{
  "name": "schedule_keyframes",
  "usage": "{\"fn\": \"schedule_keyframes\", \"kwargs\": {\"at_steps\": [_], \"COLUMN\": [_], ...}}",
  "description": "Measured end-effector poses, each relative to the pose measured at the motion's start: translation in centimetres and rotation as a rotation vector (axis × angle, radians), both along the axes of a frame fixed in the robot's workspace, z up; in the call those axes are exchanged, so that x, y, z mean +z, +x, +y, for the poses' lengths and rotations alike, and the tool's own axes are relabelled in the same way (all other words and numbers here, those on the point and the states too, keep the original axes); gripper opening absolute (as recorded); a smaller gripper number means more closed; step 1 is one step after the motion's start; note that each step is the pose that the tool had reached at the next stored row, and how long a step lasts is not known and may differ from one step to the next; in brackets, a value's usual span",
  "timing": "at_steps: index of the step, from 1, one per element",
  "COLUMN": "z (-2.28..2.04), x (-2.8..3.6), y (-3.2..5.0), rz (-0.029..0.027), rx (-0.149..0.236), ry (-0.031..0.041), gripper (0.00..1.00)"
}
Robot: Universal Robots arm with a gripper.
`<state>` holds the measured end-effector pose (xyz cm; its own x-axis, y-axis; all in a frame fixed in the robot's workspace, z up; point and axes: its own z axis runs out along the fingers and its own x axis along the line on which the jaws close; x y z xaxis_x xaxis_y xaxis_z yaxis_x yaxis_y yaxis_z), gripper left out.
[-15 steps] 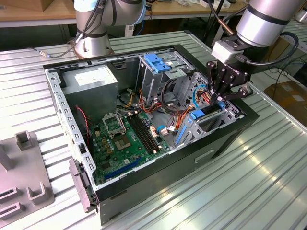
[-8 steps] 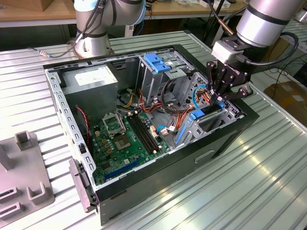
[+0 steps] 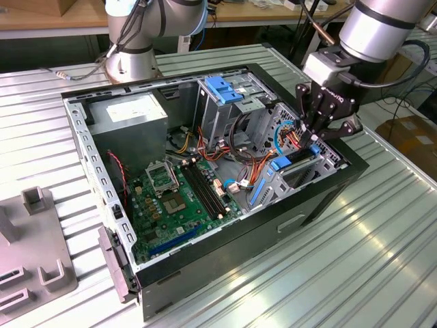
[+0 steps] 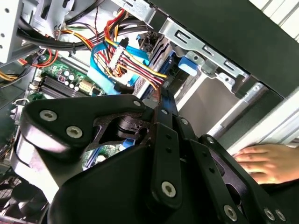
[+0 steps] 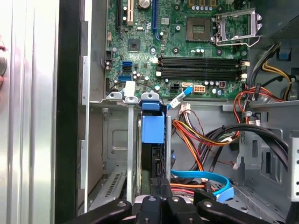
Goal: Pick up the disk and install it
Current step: 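Insert the second disk wire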
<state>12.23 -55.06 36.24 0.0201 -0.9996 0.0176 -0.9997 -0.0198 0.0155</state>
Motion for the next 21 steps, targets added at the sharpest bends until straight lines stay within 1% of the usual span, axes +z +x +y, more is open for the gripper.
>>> {"fn": "schedule_keyframes", "kwargs": {"at_steps": [2,5,6,7,10,13,16,18,19,20,21], "z": [0.00,0.00,0.00,0.00,-0.01,-0.01,-0.01,-0.01,0.07,0.39,0.60], "x": [1.35,2.38,2.86,3.50,4.74,5.93,6.81,7.05,7.16,7.16,7.12], "y": [0.00,0.00,0.00,0.00,0.00,0.00,0.00,0.00,0.00,-0.03,-0.08], "rz": [0.0000,0.0000,0.0001,0.0002,0.0005,0.0005,0.0009,0.0010,0.0010,0.0011,0.0011], "rx": [0.000,0.000,0.000,0.000,0.000,0.000,0.000,0.000,0.000,0.002,0.004], "ry": [0.0001,0.0025,0.0033,0.0052,0.0084,0.0094,0.0098,0.0100,0.0087,0.0033,-0.0011], "gripper": [0.10,0.10,0.10,0.10,0.10,0.10,0.10,0.10,0.10,0.10,0.10]}}
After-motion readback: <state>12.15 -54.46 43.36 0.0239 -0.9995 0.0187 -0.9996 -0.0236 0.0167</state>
